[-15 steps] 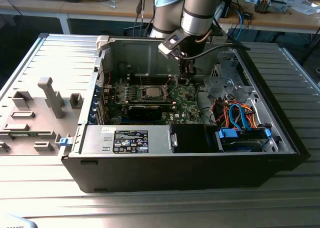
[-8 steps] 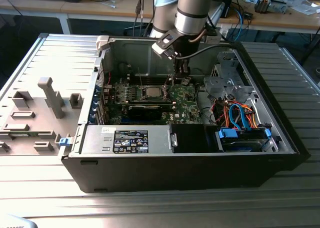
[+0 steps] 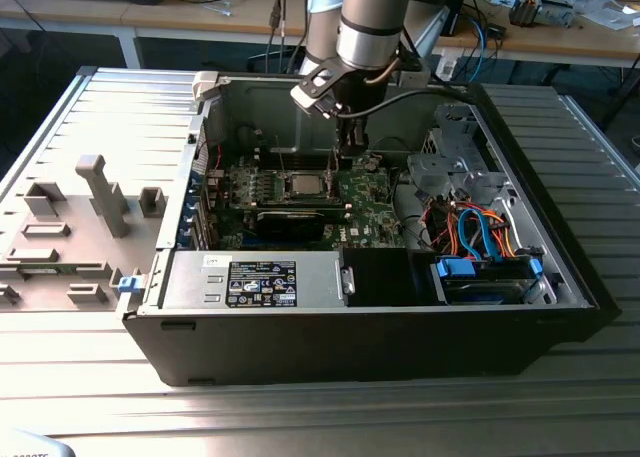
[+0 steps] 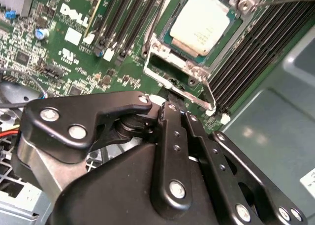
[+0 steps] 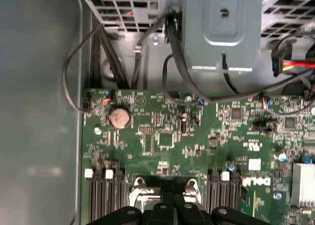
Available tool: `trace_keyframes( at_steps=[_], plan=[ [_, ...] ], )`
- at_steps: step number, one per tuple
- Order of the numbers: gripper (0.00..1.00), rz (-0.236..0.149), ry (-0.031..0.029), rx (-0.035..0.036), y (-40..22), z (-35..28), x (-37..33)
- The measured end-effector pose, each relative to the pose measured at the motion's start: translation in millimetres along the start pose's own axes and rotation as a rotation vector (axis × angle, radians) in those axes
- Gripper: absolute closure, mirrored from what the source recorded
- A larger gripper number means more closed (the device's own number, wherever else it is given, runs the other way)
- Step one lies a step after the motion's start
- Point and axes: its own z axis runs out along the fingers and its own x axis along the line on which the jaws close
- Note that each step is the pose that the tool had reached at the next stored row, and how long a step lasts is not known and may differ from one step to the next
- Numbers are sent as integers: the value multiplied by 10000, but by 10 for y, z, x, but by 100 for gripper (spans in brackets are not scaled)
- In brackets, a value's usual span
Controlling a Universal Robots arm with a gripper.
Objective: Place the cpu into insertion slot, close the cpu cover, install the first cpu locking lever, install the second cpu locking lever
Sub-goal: 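Close the cpu cover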
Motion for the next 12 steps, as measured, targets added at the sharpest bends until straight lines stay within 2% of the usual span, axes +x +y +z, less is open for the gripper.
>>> trace_keyframes(
  at_steps=[5,7,12],
  plan=[
    [89,1,0,1,-105,4,5],
    [89,1,1,1,-250,71,12],
    [89,0,0,1,-295,98,14]
  ],
)
